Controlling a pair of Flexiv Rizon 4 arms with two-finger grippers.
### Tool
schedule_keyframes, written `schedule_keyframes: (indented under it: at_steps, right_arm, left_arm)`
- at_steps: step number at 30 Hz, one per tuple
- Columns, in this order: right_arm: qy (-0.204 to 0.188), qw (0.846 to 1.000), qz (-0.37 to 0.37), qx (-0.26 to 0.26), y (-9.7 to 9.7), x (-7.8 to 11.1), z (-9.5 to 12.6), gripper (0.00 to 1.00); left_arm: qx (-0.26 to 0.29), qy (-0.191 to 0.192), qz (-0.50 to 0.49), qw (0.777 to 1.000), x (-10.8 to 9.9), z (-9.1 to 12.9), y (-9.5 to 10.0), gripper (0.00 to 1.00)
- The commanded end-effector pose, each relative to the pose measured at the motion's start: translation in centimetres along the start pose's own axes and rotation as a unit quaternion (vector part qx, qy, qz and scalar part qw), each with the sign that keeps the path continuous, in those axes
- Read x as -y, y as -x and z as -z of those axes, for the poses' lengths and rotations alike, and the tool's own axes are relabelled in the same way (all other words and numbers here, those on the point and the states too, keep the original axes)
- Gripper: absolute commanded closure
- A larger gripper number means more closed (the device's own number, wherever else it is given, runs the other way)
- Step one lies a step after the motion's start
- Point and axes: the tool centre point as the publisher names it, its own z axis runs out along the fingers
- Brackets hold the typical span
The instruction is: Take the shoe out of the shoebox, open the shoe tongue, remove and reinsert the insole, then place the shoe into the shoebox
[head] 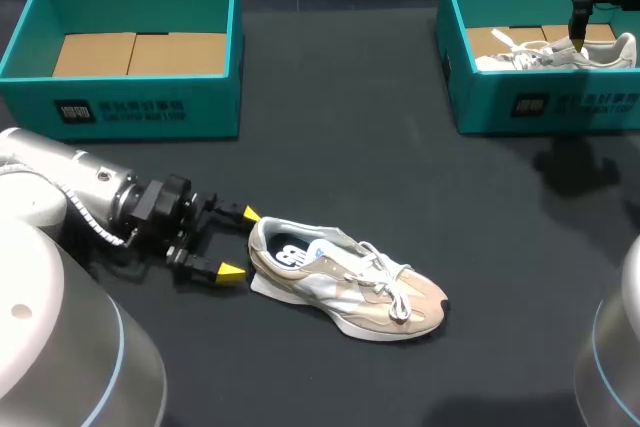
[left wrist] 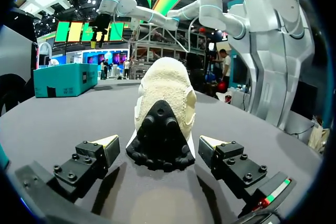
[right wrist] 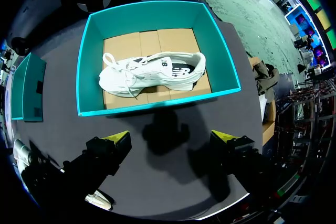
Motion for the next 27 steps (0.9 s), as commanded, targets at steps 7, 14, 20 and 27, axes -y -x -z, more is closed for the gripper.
schedule_keyframes:
  at_steps: [7, 14, 20, 27]
  right_arm:
    - [0.0, 1.0, 0.0, 0.0, 0.0, 0.0, 0.0, 0.0]
    - [0.0, 1.0, 0.0, 0.0, 0.0, 0.0, 0.0, 0.0]
    - [0.0, 1.0, 0.0, 0.0, 0.0, 0.0, 0.0, 0.0]
    - [0.0, 1.0, 0.0, 0.0, 0.0, 0.0, 0.0, 0.0]
  left_arm:
    - [-0.021, 0.004, 0.0, 1.0, 0.2, -1.5, 0.0, 0.0]
    - [-0.028, 0.006, -0.001, 1.0, 0.4, -2.2, 0.2, 0.0]
    - [-0.035, 0.006, -0.001, 0.999, 0.4, -2.9, 0.3, 0.0]
    - [-0.052, 0.008, -0.002, 0.999, 0.2, -3.9, 0.1, 0.0]
